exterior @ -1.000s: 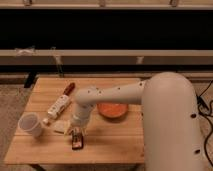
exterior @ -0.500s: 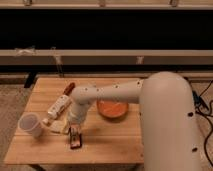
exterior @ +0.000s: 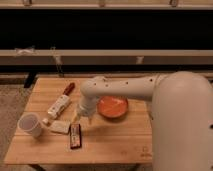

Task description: Push the eraser across the table

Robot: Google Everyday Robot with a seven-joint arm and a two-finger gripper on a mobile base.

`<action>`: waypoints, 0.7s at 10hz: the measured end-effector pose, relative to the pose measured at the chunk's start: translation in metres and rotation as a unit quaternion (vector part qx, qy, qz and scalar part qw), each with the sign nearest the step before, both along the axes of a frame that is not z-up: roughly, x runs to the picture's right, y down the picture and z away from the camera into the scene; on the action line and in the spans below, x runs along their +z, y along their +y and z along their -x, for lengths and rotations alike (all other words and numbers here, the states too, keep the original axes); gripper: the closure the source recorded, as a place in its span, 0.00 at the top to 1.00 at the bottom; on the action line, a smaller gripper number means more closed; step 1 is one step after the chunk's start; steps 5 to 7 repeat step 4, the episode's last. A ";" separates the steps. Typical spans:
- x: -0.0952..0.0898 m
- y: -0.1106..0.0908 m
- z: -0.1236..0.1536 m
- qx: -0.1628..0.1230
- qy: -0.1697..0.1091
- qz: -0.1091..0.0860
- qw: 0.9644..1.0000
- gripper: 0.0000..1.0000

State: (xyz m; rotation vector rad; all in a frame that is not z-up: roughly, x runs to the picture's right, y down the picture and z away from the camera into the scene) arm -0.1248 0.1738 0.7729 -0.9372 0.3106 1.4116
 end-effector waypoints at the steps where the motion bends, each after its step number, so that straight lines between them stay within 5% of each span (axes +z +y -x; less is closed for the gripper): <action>1: -0.004 -0.007 -0.008 -0.002 0.014 -0.012 1.000 0.65; 7: -0.004 -0.008 -0.008 -0.004 0.016 -0.013 1.000 0.65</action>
